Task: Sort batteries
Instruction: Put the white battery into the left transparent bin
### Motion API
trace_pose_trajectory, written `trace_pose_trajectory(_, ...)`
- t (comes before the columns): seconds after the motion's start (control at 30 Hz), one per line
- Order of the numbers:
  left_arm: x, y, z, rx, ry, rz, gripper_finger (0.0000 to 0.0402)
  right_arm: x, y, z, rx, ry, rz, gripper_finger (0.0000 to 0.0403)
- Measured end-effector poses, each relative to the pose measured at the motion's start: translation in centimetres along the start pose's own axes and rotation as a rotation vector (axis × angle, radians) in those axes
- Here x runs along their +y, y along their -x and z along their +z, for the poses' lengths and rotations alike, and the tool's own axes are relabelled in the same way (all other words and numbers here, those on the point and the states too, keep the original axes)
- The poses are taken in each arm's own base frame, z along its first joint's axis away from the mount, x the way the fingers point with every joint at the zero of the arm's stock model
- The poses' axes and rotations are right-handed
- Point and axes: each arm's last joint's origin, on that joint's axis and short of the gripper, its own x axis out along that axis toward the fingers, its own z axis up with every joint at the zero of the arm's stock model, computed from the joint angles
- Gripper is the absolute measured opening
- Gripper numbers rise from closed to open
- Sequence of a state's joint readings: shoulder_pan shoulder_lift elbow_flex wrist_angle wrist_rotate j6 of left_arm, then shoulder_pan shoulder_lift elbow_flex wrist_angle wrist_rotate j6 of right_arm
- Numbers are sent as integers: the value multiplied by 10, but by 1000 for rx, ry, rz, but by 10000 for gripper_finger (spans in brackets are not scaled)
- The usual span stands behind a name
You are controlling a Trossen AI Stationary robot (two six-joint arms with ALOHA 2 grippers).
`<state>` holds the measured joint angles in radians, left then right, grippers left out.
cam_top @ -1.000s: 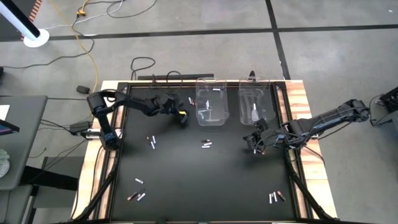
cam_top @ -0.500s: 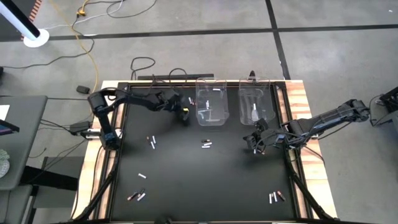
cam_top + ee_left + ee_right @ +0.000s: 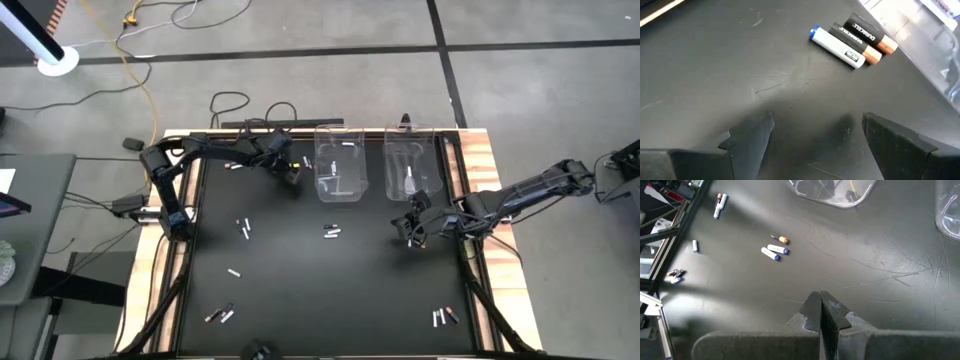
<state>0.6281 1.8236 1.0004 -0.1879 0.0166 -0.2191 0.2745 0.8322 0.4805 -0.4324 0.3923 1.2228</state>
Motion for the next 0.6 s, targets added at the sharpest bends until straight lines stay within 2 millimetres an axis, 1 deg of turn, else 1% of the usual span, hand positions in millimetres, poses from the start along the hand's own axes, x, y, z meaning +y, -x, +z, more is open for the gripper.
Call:
trace_pose_trajectory(0.17,-4,0,0,-13,-163,0,311,0,0,0,0,0,0,17)
trace_pose_trajectory(0.37,-5,-1,0,-16,-421,-3,311,0,0,0,0,0,0,17)
trace_pose_trajectory(0.5,-5,-1,0,-20,-497,-4,311,0,0,0,0,0,0,17)
trace_pose_trajectory(0.6,-5,0,0,-20,-509,-4,311,0,0,0,0,0,0,17)
